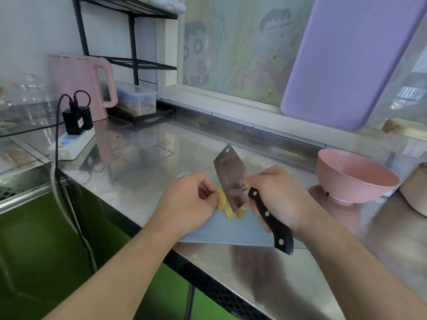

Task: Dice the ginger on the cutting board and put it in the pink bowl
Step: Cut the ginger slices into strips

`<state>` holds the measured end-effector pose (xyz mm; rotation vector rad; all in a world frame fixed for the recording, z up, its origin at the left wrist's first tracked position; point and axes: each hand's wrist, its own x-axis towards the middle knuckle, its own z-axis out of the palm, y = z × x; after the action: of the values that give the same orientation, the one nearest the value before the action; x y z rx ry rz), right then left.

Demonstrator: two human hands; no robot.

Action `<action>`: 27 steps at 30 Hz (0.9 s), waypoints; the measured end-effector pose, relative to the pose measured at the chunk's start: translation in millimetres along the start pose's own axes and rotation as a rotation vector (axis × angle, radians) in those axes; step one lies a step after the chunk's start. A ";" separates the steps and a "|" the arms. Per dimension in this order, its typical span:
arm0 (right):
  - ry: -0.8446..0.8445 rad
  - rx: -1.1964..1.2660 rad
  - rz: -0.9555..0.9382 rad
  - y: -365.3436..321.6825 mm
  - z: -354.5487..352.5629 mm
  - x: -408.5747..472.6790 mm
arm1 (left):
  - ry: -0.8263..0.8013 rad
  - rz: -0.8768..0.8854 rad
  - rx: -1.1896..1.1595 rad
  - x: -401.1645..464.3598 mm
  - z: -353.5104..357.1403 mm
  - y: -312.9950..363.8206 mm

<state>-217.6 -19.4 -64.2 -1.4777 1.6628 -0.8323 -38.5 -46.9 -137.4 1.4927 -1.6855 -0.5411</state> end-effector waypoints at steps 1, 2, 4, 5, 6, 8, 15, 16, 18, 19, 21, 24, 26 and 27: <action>0.010 0.025 -0.002 2.8 -1.3 1.7 | -0.004 0.000 0.005 0.0 0.2 0.0; 0.021 0.057 -0.005 5.2 -1.4 3.0 | -0.006 0.004 0.013 0.1 0.1 0.2; 0.041 0.120 -0.003 8.1 -1.0 3.3 | -0.003 0.012 0.027 1.0 0.2 0.1; 0.046 0.148 -0.013 9.4 -0.5 3.1 | 0.005 0.011 0.023 1.4 -0.1 0.3; 0.046 0.171 -0.021 9.6 0.6 1.7 | 0.017 0.005 0.009 1.2 -0.9 0.7; 0.037 0.193 -0.026 10.1 3.3 -2.8 | 0.038 -0.014 -0.044 0.5 -1.8 1.8; 0.006 0.249 -0.027 10.2 10.6 -11.7 | 0.057 -0.032 -0.288 1.4 -16.2 22.0; 0.002 0.249 -0.035 10.3 12.0 -11.6 | 0.043 -0.019 -0.300 3.5 -19.0 28.6; -0.003 0.248 -0.049 10.8 12.1 -12.3 | 0.039 0.047 -0.291 9.3 -22.4 44.4; -0.007 0.249 -0.052 10.7 12.4 -12.5 | 0.044 0.095 -0.263 12.5 -24.3 52.8; -0.021 0.252 -0.052 11.5 12.4 -12.8 | 0.021 0.202 -0.189 18.7 -29.1 69.9; -0.030 0.262 -0.058 12.9 12.4 -12.4 | -0.129 0.330 0.027 27.5 -31.8 92.8; -0.023 0.278 -0.052 13.5 11.7 -11.8 | -0.261 0.366 0.251 32.8 -28.0 103.2; -0.021 0.286 -0.048 13.6 11.1 -11.7 | -0.312 0.366 0.333 35.0 -24.8 106.4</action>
<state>-214.3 -6.0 -80.2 -1.3256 1.4295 -1.0307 -83.7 -53.3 -32.2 1.3194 -2.3236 -0.3138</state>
